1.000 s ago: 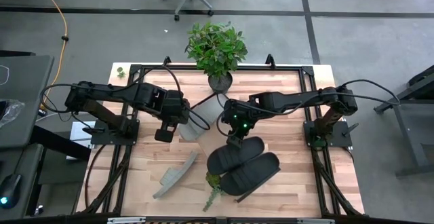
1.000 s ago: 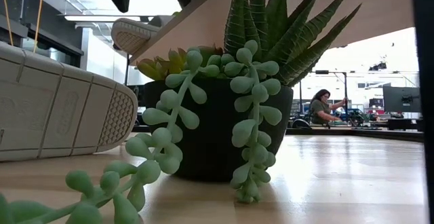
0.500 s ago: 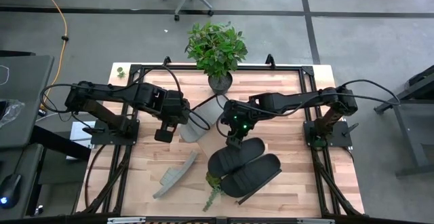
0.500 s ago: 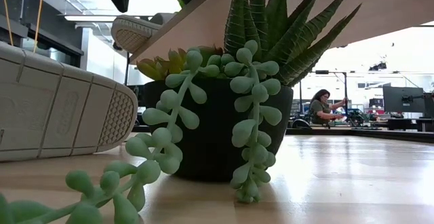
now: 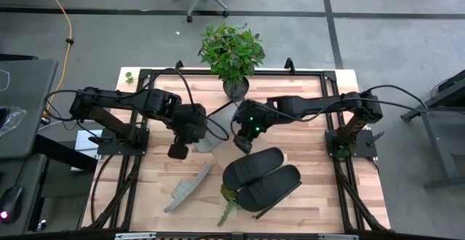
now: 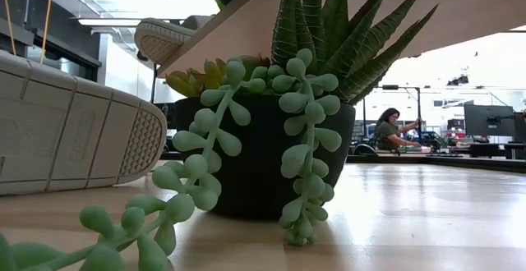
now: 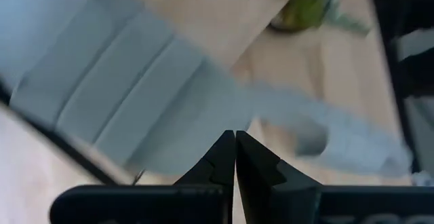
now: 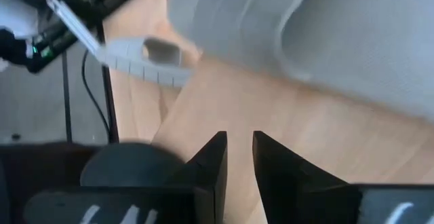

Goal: Pick and place slides into the shelf
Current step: Put the right gray slide on the shelf

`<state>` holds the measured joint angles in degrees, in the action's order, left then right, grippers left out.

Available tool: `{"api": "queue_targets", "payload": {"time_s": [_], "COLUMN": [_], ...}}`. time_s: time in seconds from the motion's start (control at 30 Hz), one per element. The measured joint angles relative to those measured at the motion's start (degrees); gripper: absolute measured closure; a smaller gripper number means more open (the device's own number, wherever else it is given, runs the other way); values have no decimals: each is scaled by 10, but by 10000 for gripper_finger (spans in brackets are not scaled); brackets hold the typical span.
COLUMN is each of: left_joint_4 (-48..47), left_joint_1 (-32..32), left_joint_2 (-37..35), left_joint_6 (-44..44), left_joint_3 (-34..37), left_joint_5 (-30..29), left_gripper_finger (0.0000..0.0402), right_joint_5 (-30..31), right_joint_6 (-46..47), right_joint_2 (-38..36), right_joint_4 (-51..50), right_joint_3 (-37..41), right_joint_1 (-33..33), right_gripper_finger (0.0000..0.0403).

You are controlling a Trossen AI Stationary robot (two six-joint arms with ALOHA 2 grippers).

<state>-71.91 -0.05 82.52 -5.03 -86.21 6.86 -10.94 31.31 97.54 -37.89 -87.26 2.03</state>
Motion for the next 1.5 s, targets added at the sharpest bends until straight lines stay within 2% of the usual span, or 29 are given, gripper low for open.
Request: {"api": "queue_targets", "payload": {"time_s": [0.23,0.63,1.0,1.07,1.23,1.5], "left_joint_4": [46,113,130,156,155,94], "left_joint_1": [-5,-46,-57,-62,-65,-63], "left_joint_2": [0,23,74,84,99,107], "left_joint_6": [24,67,85,88,89,89], "left_joint_3": [0,-2,1,-2,-2,0], "left_joint_5": [60,14,25,32,30,-8], "left_gripper_finger": [399,399,399,399,399,399], "right_joint_5": [4,15,10,11,14,17], "right_joint_6": [-5,-42,-48,-53,-58,-59], "right_joint_2": [0,0,1,1,1,1], "right_joint_4": [9,15,23,21,21,21], "right_joint_3": [0,0,0,0,0,0], "right_joint_1": [-31,-58,-59,-59,-59,-59], "right_gripper_finger": [341,341,341,341,341,341]}}
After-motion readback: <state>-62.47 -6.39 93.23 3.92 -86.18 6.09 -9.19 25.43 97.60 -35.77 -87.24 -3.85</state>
